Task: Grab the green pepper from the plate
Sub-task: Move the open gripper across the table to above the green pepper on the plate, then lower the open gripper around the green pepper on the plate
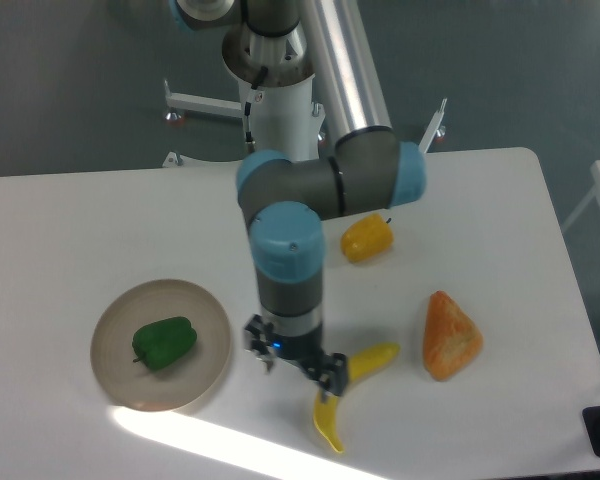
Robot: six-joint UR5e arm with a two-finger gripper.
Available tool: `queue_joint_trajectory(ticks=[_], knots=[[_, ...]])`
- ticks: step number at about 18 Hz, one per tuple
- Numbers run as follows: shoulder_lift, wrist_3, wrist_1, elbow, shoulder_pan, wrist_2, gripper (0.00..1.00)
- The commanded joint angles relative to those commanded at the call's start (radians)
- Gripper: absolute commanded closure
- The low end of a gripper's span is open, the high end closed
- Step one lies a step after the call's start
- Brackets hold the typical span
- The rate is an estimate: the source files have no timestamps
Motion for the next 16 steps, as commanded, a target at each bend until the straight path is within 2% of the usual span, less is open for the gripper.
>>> queue_joint_trajectory(ticks=[2,4,9,16], knots=[[0.035,0.002,-0.003,-0.069,-0.002,-0.043,0.0],[0.045,0.002,0.0,-0.114,-0.011,-0.048,0.0],[0.042,0.005,0.009,-0.158,-0.052,-0.045,0.0],[0.039,0.021,0.034,-0.171,-0.078,-0.043,0.0]])
